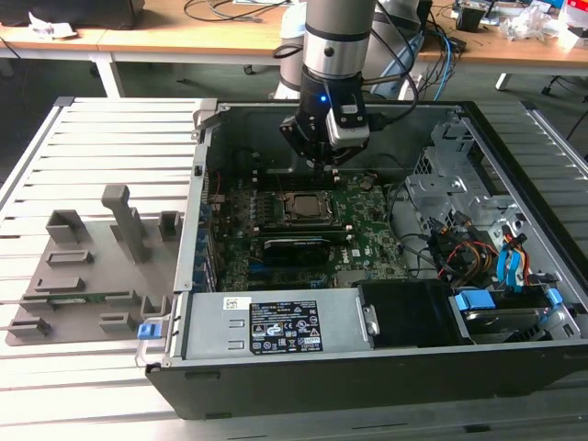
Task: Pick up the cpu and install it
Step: 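Install the first cpu locking lever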
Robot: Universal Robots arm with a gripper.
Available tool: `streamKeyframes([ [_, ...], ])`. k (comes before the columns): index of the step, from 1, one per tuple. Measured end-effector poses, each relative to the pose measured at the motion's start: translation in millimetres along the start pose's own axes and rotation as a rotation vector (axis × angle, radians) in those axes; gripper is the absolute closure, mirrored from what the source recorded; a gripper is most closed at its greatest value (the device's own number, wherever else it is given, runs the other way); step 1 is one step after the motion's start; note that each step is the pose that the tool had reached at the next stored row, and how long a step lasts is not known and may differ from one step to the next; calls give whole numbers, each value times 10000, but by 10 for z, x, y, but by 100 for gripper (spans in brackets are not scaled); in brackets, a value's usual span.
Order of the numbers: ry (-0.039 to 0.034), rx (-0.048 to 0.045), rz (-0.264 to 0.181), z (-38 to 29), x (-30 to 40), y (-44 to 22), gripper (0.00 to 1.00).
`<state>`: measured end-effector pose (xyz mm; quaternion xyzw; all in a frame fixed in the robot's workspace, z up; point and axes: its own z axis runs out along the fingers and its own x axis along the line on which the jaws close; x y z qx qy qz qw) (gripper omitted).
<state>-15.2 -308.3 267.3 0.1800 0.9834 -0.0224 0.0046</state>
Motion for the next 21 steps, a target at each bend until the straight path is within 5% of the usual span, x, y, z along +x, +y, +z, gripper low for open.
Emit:
streamKeyframes([
  [10,-58,-23,-1363,0,0,0,89],
  [21,-95,-38,-2239,0,0,0,89],
])
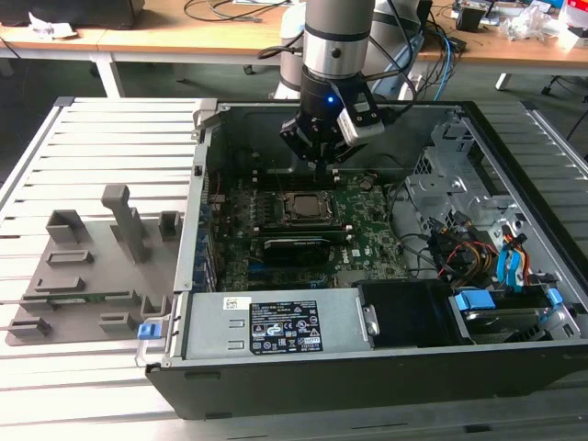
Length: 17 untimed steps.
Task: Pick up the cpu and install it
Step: 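Install the first cpu locking lever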
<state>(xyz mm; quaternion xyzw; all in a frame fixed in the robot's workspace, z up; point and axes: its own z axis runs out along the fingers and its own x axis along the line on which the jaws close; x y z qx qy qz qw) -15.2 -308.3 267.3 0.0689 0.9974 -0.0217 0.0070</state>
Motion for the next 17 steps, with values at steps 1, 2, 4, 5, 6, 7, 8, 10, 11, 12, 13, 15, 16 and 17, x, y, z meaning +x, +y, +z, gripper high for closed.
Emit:
streamKeyframes([
  [1,-8,-3,-188,0,0,0,89],
  [2,-16,-6,-370,0,0,0,89],
  [4,-26,-10,-608,0,0,0,89],
  [5,-29,-12,-682,0,0,0,89],
  [6,-34,-14,-786,0,0,0,89],
  [7,-37,-15,-876,0,0,0,89],
  [8,-42,-17,-994,0,0,0,89],
  [10,-60,-23,-1407,0,0,0,89],
  [11,-64,-26,-1507,0,0,0,89],
  [12,-69,-28,-1617,0,0,0,89],
  [13,-73,-29,-1719,0,0,0,89],
  [15,-75,-30,-1773,0,0,0,89],
  [16,-78,-18,-1771,0,5,-1,89],
  [17,-80,8,-1771,-1,15,-2,89],
])
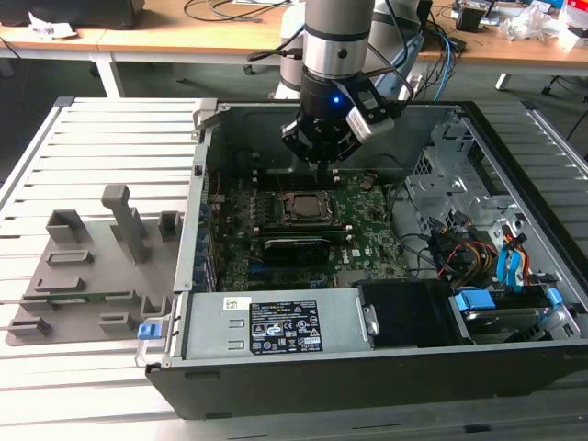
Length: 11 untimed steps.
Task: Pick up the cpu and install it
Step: 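Install the first cpu locking lever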
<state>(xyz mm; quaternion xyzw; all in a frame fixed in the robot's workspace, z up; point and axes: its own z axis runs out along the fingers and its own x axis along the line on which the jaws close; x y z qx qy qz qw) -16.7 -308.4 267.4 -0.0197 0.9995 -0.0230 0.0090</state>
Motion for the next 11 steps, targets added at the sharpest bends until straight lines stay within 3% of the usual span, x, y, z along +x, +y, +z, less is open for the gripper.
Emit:
streamKeyframes([
  [3,-28,30,-2,-1,137,7,89],
  [11,-32,30,-2,-6,348,16,89],
])
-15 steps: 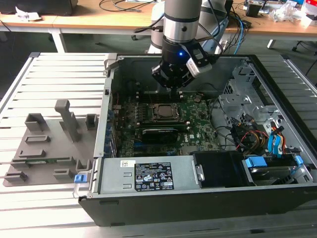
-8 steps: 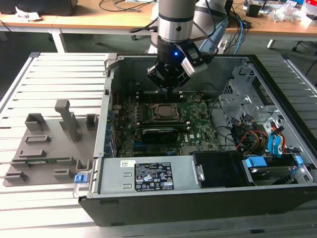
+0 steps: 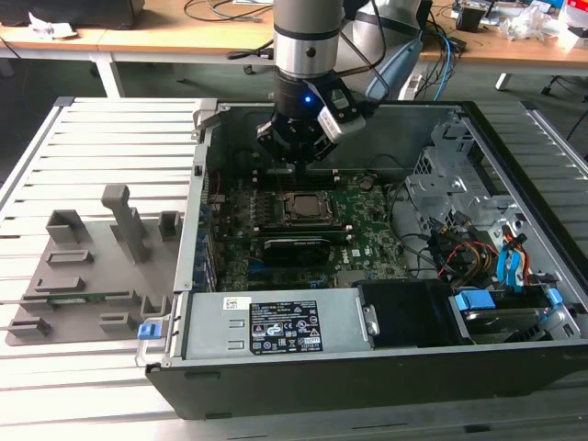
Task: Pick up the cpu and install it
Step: 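Install the first cpu locking lever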
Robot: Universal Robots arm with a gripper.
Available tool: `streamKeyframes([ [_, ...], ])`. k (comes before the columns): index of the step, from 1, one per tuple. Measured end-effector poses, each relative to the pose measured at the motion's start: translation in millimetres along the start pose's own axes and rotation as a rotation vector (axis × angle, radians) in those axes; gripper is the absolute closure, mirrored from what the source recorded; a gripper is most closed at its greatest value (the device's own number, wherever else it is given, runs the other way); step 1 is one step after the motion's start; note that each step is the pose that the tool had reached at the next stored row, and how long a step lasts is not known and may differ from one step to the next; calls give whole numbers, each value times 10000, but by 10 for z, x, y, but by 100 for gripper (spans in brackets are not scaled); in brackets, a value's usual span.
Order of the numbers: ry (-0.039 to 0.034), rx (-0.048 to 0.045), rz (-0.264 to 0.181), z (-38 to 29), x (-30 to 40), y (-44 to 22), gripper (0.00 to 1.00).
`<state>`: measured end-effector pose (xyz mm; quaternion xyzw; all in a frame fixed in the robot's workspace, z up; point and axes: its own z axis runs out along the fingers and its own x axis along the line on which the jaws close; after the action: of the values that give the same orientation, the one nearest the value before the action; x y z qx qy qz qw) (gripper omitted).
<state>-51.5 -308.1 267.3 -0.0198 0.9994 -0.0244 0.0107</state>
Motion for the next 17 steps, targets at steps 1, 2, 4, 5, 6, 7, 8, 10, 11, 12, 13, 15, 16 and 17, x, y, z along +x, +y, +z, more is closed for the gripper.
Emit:
streamKeyframes([
  [1,0,0,0,0,14,0,89],
  [2,1,1,1,-1,38,1,89],
  [4,0,1,1,-2,67,3,89],
  [5,0,0,1,-2,78,3,89],
  [6,0,1,0,-2,94,4,89],
  [7,1,0,1,-3,106,4,89],
  [8,0,0,0,-3,119,5,89],
  [10,0,1,0,-3,144,6,89],
  [11,0,1,0,-3,144,5,89],
  [12,1,2,2,-3,147,6,89],
  [13,-1,1,2,-2,156,6,89],
  [15,0,6,1,-2,195,8,89],
  [16,1,11,0,-3,227,9,89],
  [17,1,12,1,-3,245,10,89],
])
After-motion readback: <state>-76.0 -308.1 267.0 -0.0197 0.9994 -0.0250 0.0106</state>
